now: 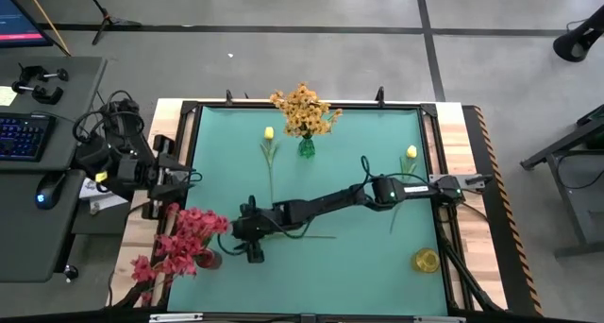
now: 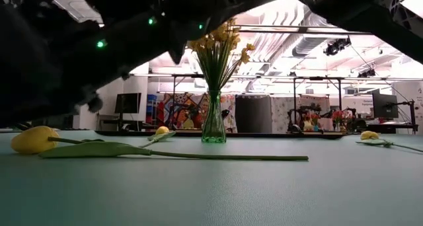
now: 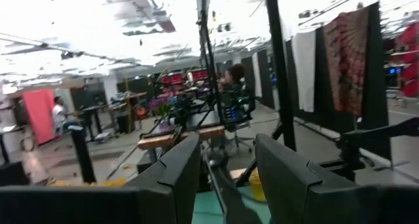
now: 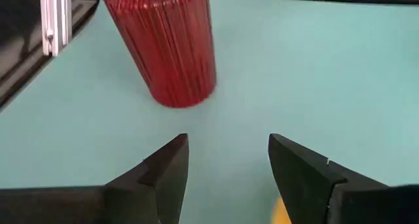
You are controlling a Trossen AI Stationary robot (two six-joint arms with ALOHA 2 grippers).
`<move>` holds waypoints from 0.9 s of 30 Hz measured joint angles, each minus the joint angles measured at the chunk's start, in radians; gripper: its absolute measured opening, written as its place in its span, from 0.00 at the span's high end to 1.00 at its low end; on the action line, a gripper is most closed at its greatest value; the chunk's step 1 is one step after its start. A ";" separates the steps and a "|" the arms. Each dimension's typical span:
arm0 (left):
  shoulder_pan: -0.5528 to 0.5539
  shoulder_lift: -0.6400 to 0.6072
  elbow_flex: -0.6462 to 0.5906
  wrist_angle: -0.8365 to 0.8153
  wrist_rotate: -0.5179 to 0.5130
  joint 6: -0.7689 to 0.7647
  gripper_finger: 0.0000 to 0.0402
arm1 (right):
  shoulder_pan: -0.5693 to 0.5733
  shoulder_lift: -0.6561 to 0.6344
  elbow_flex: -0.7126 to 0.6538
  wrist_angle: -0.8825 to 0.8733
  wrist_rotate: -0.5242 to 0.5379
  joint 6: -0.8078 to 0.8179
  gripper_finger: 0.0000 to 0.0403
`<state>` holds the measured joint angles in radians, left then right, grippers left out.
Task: Sort flowers into vase by color
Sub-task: Put the bottom light yellow flower into the yellow flower
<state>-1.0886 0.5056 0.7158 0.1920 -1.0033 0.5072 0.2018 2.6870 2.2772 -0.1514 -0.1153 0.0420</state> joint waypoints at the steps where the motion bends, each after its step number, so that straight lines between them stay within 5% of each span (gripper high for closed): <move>1: 0.012 0.000 0.000 -0.012 0.000 -0.012 0.66 | -0.003 -0.013 0.000 -0.028 0.001 -0.020 0.51; 14: 0.109 0.006 -0.052 -0.195 0.115 -0.233 0.66 | -0.016 -0.134 -0.001 -0.605 0.172 -0.107 0.51; 27: 0.164 0.018 -0.405 0.275 0.158 -0.213 0.66 | 0.015 -0.141 -0.001 -0.785 0.177 -0.092 0.51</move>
<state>-0.9249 0.5237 0.3107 0.4671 -0.8449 0.2945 0.2169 2.5461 2.2761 -0.9360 0.0615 -0.0498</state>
